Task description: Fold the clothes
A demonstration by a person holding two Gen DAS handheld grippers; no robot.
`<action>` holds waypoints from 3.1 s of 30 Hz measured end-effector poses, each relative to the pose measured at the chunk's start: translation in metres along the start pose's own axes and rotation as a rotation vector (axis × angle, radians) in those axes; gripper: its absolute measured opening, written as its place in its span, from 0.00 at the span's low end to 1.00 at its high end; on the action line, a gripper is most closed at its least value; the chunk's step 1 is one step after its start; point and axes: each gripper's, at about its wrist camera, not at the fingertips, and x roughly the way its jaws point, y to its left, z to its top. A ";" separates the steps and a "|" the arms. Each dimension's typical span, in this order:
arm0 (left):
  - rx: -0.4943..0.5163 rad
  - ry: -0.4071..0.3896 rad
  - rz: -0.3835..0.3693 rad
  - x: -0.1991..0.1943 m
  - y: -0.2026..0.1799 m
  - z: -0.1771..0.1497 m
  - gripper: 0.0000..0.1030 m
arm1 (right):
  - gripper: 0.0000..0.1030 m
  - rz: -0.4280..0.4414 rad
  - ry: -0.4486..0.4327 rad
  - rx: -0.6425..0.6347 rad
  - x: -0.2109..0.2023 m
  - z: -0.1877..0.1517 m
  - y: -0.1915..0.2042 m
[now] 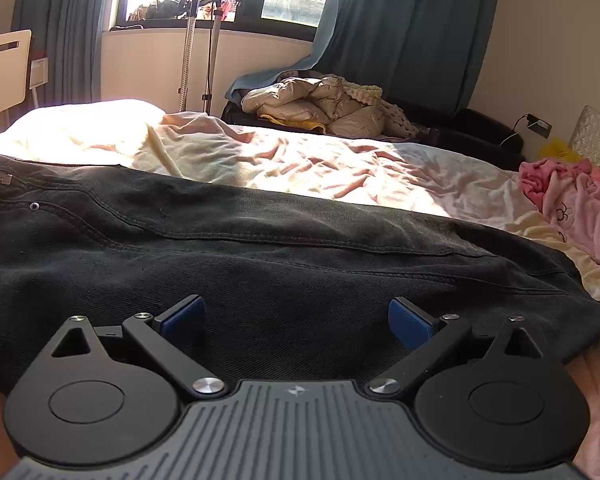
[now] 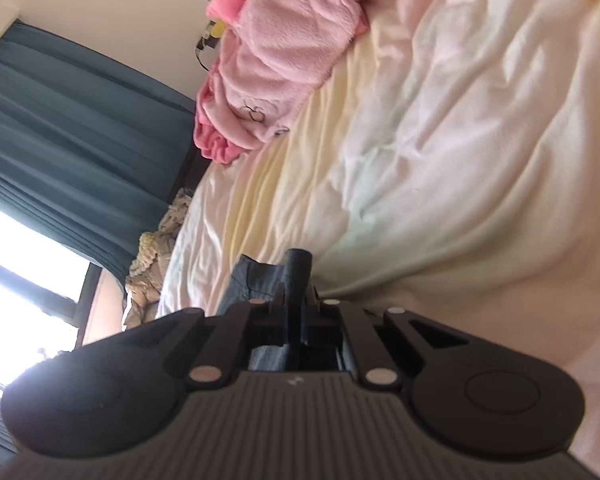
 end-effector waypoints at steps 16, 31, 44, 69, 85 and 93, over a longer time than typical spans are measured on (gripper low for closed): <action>0.042 0.042 0.027 -0.002 -0.006 -0.002 0.96 | 0.74 0.030 0.170 0.179 -0.026 -0.031 -0.004; -0.012 0.020 0.049 -0.004 0.003 -0.001 0.96 | 0.77 0.099 0.175 0.138 0.018 -0.045 0.007; -0.011 -0.029 0.101 -0.006 0.002 -0.002 0.96 | 0.19 0.123 0.036 0.172 0.045 -0.036 0.000; 0.153 0.029 0.183 0.038 -0.015 0.057 0.96 | 0.08 0.220 -0.048 -0.003 0.016 -0.023 0.064; 0.125 0.102 0.218 0.070 0.008 0.029 0.99 | 0.08 0.177 -0.120 -0.160 0.008 -0.040 0.077; 0.078 -0.001 0.177 0.032 0.014 0.047 0.99 | 0.08 0.133 -0.204 -0.527 -0.006 -0.068 0.118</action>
